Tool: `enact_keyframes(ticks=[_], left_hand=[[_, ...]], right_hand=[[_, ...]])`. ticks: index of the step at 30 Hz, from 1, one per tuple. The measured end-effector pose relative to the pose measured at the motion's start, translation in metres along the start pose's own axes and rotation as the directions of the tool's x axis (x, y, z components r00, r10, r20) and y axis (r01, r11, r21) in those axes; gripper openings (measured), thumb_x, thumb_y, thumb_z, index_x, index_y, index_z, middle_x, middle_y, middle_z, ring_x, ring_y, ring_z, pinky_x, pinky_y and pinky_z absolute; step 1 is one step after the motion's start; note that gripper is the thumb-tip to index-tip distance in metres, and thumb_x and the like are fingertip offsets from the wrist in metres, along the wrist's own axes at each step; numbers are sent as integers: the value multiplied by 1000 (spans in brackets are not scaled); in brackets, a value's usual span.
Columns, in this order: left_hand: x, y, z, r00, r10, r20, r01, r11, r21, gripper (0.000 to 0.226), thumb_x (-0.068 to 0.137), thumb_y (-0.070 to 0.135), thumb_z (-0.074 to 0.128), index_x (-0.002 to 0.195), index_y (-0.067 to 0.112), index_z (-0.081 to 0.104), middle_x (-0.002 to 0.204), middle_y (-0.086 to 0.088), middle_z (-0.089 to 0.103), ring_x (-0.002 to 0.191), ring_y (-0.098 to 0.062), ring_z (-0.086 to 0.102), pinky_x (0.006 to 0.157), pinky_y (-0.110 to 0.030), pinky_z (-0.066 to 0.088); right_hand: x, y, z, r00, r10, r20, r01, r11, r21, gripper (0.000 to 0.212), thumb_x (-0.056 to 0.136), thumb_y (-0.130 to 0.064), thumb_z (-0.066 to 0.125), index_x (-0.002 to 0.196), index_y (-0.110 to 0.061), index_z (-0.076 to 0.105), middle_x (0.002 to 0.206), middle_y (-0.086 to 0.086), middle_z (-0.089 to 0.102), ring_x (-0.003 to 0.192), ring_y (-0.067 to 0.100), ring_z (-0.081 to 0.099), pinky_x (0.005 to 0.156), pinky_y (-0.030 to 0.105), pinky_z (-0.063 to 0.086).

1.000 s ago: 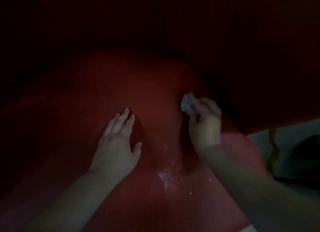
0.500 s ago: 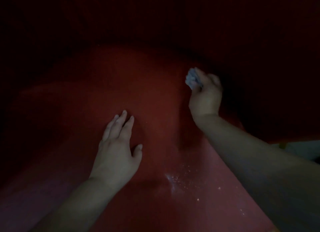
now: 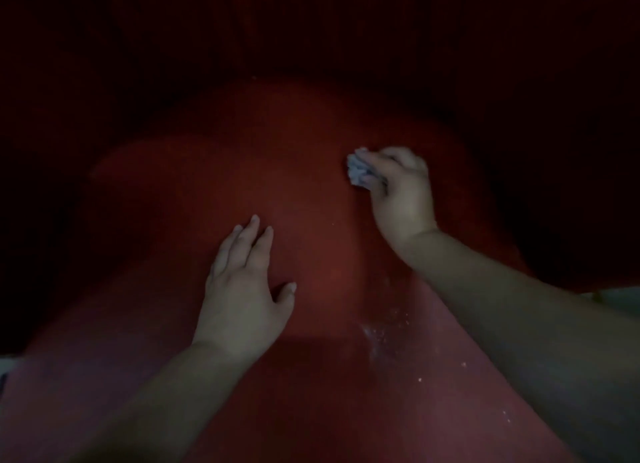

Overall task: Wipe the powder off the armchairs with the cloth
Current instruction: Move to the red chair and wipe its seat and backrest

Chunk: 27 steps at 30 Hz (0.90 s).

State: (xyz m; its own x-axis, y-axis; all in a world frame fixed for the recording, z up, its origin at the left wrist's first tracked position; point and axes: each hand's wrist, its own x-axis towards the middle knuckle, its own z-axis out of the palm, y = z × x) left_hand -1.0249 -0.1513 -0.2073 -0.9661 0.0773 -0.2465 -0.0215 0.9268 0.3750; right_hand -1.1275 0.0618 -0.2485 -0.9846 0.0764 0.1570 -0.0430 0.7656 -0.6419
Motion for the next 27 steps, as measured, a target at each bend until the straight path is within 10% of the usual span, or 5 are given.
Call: enact_keyframes(ticks=[8, 13, 17, 22, 27], left_hand=[[-42, 2, 6, 999, -8, 53, 11, 998, -58, 81, 85, 43, 62, 152, 22, 21, 160, 11, 5, 146, -9, -4, 118, -24, 3], [-63, 11, 12, 995, 20, 95, -10, 994, -105, 79, 87, 44, 58, 152, 27, 16, 159, 17, -3, 144, -4, -11, 116, -24, 3], [-64, 11, 19, 994, 47, 97, -39, 996, -77, 78, 87, 43, 58, 152, 26, 19, 159, 15, 1, 145, -5, -10, 119, -29, 9], [-64, 9, 20, 990, 77, 118, -74, 997, -31, 78, 86, 41, 59, 152, 24, 22, 160, 12, 4, 146, -8, -6, 118, -32, 13], [-66, 12, 21, 985, 113, 134, -113, 994, -8, 77, 87, 41, 58, 152, 24, 20, 160, 12, 3, 146, -7, -7, 118, -30, 9]], right_hand=[[-87, -5, -34, 791, -438, 427, 434, 894, 113, 26, 83, -14, 64, 105, -23, 74, 102, -3, 65, 89, 20, 55, 83, 23, 39], [-53, 30, -56, 994, -57, 94, 55, 998, 22, 34, 83, -2, 61, 108, -23, 71, 102, -5, 58, 100, 27, 57, 96, 29, 42], [-83, 15, -37, 993, -85, 82, 91, 994, -65, 37, 85, -1, 60, 113, -21, 71, 107, -4, 56, 98, 22, 50, 93, 6, 26], [-171, 9, -67, 933, -245, 264, 245, 969, 34, 28, 90, -15, 53, 111, -18, 71, 109, 3, 62, 97, 20, 53, 91, 17, 33], [-158, 41, -78, 990, 73, -123, -86, 991, -100, 31, 85, -3, 60, 113, -15, 70, 104, 5, 57, 94, 28, 54, 87, 38, 44]])
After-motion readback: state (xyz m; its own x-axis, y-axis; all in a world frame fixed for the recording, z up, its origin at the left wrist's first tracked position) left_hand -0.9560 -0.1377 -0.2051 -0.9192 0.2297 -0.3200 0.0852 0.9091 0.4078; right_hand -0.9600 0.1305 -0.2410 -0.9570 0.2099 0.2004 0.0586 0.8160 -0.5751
